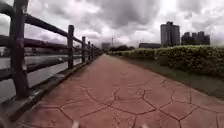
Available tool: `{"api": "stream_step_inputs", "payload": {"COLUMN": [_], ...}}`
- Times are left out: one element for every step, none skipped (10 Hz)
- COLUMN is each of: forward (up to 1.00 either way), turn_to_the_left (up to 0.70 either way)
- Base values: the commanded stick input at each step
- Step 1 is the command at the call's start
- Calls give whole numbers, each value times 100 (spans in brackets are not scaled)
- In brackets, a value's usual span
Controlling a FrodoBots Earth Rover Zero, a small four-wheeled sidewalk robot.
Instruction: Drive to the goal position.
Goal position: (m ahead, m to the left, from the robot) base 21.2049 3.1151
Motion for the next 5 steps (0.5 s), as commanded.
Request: {"api": "stream_step_inputs", "payload": {"forward": [70,70,70,70,70], "turn_to_the_left": [0,0,0,27,35]}}
